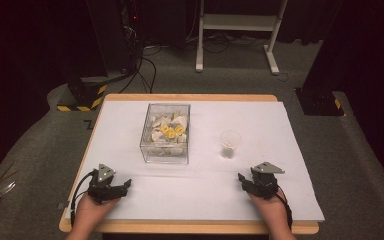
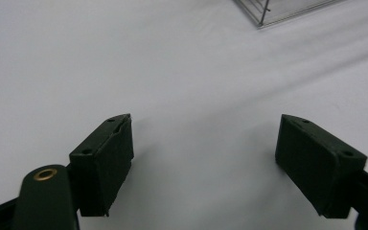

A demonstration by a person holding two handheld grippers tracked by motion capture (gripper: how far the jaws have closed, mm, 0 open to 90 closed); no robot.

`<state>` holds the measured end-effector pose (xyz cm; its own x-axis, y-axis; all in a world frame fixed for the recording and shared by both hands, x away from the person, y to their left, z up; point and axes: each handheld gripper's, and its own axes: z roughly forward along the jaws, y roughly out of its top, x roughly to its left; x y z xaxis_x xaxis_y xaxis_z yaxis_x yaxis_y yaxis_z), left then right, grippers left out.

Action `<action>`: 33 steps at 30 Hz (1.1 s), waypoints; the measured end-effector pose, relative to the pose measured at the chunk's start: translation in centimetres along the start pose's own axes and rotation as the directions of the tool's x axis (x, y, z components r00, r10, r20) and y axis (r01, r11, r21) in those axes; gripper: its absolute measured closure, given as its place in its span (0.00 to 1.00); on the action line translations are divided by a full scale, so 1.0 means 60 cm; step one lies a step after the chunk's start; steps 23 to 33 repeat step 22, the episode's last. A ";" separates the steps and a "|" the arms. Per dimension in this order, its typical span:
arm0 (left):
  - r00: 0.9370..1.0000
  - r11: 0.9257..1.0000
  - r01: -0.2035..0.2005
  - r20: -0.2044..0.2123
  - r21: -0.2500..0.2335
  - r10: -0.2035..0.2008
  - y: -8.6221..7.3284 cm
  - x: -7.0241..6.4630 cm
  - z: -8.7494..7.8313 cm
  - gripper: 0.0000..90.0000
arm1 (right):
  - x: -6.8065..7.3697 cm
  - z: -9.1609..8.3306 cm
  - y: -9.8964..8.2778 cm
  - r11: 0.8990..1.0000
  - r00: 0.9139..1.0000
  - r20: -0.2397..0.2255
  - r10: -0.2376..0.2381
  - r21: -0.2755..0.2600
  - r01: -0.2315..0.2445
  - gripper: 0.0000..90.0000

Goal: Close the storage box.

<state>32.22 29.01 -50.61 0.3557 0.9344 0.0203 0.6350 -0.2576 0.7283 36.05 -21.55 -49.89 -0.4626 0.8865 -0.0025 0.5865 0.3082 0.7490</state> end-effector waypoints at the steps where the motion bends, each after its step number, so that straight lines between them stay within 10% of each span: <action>1: 1.000 1.000 0.015 0.015 0.002 -0.015 0.000 0.004 0.001 0.21 | -0.001 0.000 0.000 1.000 1.000 0.005 0.004 0.003 -0.004 0.47; 9: 1.000 1.000 -0.004 0.013 0.000 0.004 0.001 0.001 0.004 0.19 | -0.024 -0.003 -0.004 0.998 0.997 0.075 0.019 0.054 -0.023 0.39; 33: 0.999 1.000 -0.025 0.039 0.012 0.024 0.005 0.005 0.007 0.17 | -0.034 -0.001 -0.009 0.998 0.996 0.078 0.038 0.042 -0.041 0.31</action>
